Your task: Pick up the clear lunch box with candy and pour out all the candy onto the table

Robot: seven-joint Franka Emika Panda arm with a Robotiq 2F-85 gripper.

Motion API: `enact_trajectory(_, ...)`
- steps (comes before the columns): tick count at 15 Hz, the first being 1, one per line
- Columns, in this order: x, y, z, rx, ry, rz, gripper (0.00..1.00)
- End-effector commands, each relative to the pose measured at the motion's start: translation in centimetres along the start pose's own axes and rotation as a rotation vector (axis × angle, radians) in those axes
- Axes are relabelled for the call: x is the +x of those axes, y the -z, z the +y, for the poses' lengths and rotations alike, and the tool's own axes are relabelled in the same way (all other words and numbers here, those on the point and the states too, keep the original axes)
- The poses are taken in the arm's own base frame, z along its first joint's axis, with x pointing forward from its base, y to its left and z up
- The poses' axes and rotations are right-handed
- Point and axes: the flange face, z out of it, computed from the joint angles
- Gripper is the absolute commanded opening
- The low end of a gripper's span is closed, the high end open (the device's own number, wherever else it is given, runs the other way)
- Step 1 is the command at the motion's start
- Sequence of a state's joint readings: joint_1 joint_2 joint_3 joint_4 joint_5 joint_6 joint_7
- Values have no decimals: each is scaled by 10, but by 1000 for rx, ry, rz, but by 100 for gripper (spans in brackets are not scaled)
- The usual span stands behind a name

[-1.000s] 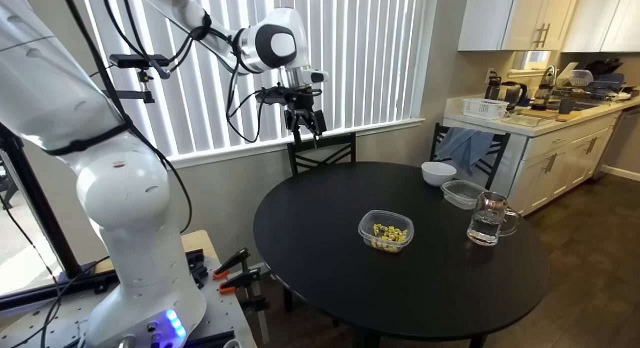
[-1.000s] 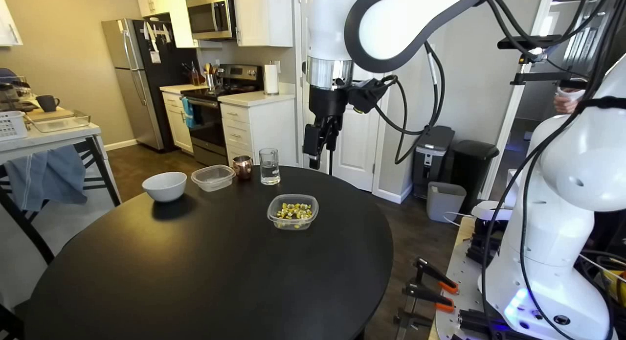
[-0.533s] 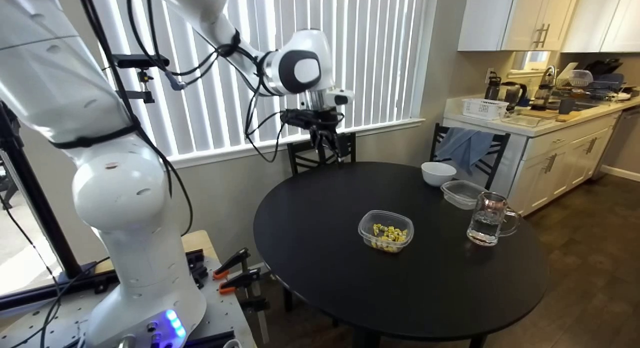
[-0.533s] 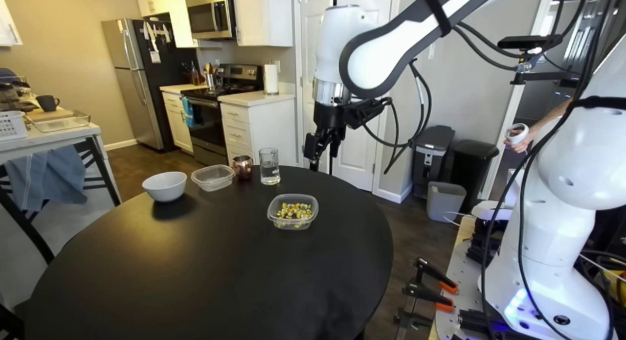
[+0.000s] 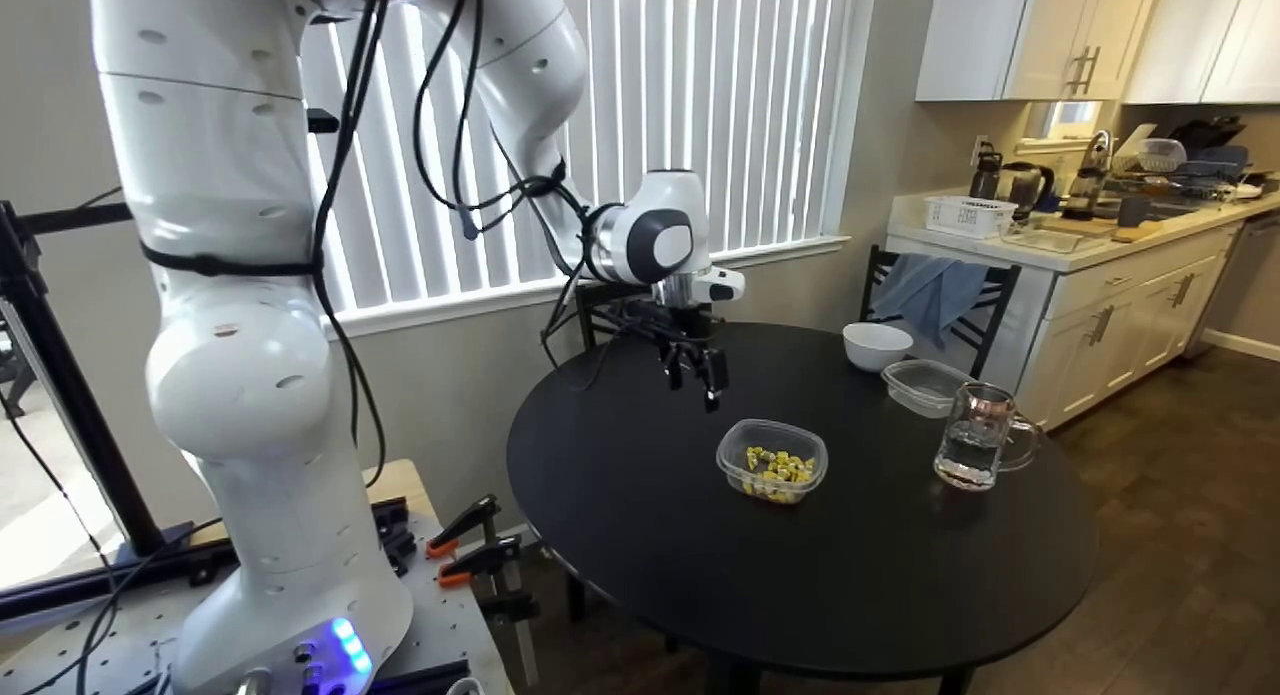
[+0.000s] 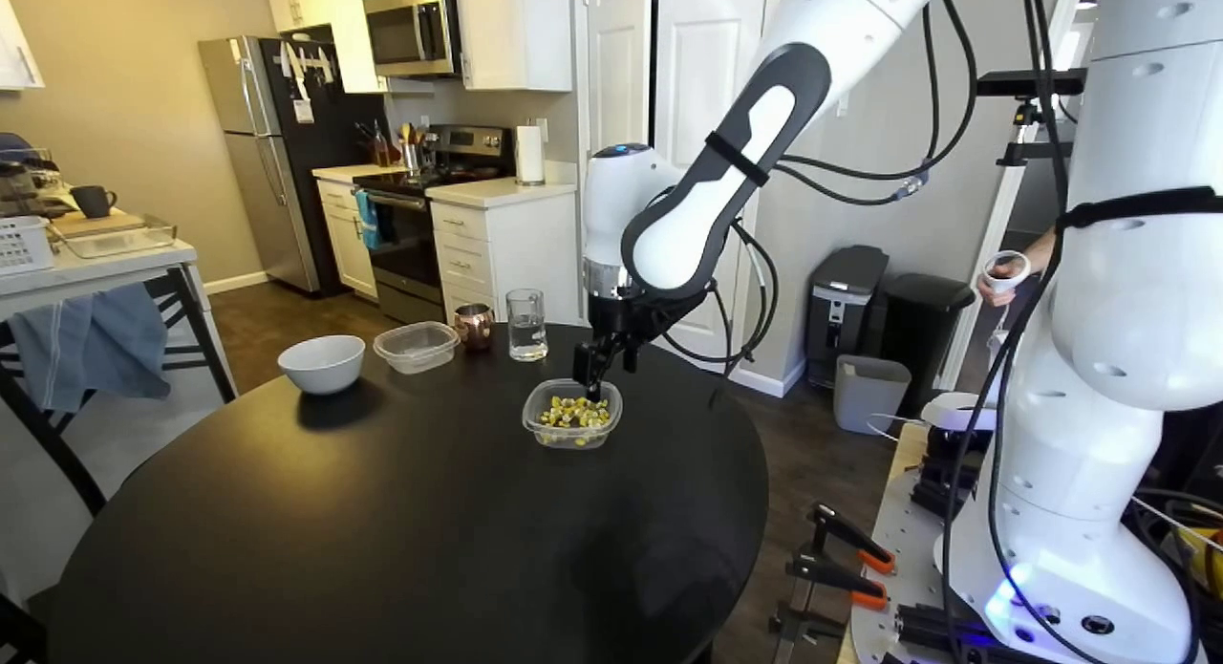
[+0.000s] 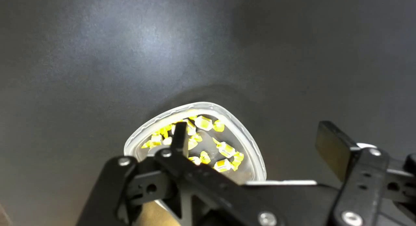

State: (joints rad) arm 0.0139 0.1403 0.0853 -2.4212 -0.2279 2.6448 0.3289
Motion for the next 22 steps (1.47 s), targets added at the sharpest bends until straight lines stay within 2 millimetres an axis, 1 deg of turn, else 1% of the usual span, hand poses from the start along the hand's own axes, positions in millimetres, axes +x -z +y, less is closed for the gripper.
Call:
enact_trajectory(1, 26, -22, 0, -82, 34, 32, 100)
enact_trajectory(4, 36, -45, -5, -146, 68, 23, 100)
enact_trajectory(8, 38, -70, -28, -164, 90, 9, 100)
enact_trajectory(11, 38, -85, -36, -181, 111, 10, 100)
enact_trajectory(13, 37, -97, -31, -233, 149, 14, 100)
enact_trajectory(17, 29, -129, -19, -301, 187, 6, 100)
enact_trajectory(18, 29, -132, -18, -306, 198, 13, 76)
enact_trajectory(19, 29, -136, -18, -303, 206, 20, 74)
enact_trajectory(21, 34, -133, -20, -303, 237, 51, 60)
enact_trajectory(22, 39, -128, -21, -300, 254, 73, 53)
